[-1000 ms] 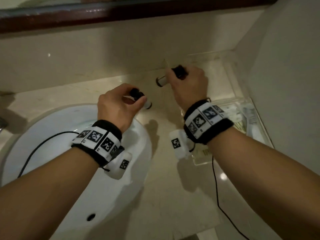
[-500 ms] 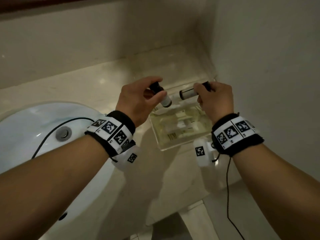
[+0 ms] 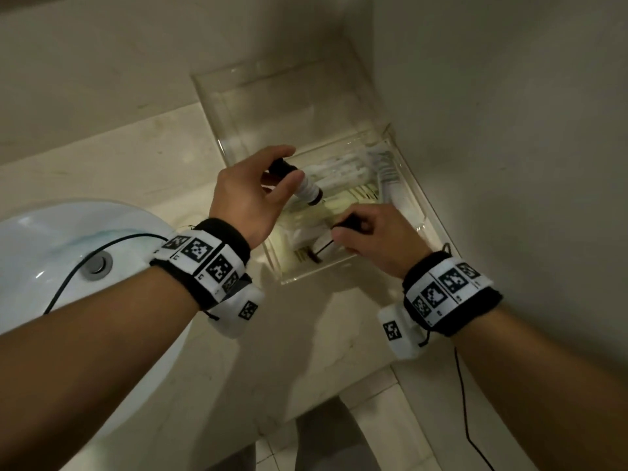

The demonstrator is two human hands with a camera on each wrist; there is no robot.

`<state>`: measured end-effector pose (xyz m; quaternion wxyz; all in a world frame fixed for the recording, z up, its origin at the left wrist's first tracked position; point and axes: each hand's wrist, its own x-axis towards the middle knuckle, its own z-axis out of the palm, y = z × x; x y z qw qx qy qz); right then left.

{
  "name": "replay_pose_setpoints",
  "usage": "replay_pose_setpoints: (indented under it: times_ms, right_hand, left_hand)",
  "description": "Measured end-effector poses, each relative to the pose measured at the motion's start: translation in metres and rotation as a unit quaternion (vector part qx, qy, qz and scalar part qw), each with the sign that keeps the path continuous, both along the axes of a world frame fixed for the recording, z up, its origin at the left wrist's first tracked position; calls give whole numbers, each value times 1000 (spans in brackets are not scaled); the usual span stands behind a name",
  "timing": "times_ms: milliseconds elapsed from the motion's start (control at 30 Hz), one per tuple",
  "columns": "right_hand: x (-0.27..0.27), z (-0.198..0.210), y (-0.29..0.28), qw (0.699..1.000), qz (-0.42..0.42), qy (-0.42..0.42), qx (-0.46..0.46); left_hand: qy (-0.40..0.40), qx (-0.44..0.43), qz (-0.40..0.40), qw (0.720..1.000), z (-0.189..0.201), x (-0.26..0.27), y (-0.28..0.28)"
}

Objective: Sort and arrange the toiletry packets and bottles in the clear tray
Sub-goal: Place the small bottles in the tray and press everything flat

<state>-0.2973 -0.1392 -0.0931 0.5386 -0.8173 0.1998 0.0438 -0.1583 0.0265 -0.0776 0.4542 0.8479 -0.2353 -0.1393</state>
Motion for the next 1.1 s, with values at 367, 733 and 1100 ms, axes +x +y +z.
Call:
replay_pose_setpoints:
  times_ms: [367,733,1100]
  right_hand:
    - [13,-5,20,987,129,20,-96]
    - [19,1,30,952,205,22,-228]
    - [20,-7,33,943,184,40,-273]
  left_hand:
    - [-10,14,18,1000,-2,-9,11]
    - [-13,21,35,999,-1,-14,23]
    - [-16,6,28,999,-4,-22,20]
